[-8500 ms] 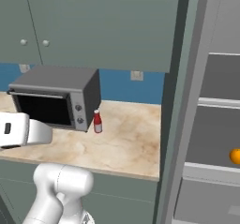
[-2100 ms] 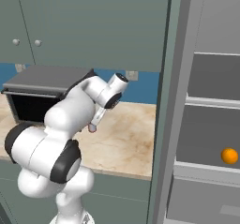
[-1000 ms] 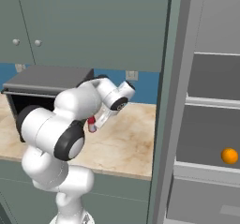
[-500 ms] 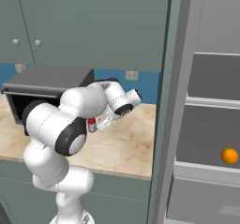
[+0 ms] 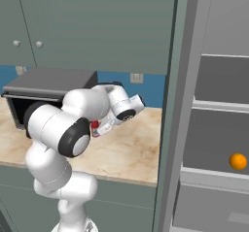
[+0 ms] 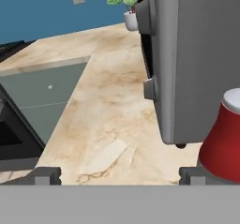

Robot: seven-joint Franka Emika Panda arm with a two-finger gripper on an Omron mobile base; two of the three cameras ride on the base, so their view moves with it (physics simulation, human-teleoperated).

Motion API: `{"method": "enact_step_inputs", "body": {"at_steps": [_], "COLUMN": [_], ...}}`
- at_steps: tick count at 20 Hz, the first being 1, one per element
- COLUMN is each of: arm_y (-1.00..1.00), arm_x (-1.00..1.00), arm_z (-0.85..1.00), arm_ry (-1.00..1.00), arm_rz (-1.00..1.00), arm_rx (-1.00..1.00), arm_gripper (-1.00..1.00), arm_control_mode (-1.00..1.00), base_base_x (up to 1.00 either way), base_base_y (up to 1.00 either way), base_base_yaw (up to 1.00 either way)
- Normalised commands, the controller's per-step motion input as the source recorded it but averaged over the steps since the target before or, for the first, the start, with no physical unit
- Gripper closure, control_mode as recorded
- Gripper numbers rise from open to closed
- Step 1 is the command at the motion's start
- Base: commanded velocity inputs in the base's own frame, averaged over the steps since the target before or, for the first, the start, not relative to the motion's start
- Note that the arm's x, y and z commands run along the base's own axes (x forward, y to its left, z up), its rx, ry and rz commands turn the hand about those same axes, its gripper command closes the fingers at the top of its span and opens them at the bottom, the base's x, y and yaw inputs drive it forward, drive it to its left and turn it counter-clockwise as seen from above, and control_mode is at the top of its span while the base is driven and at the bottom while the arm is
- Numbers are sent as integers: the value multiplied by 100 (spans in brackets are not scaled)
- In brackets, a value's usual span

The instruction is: Place the ketchup and mayonnaise from the counter to the top shelf of the fridge. If the existing items in the fridge are on the top shelf, move them to other shelves.

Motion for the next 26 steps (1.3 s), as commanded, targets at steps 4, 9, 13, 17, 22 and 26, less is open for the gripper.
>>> {"method": "enact_step_inputs", "body": {"at_steps": [4,9,13,17,22,26], "arm_y": [4,0,0,4,12,18], "arm_x": [29,26,3,0,0,0], "arm_z": [0,0,0,0,0,0], "arm_ry": [0,0,0,0,0,0], "arm_rz": [-4,-4,-1,0,0,-1], "arm_rx": [6,6,7,8,7,6], "arm_gripper": [-100,-100,-100,-100,-100,-100], "arm_control_mode": [-100,-100,-100,-100,-100,-100], "base_base_x": [0,0,0,0,0,0], "base_base_y": [0,0,0,0,0,0], "base_base_yaw": [0,0,0,0,0,0]}}
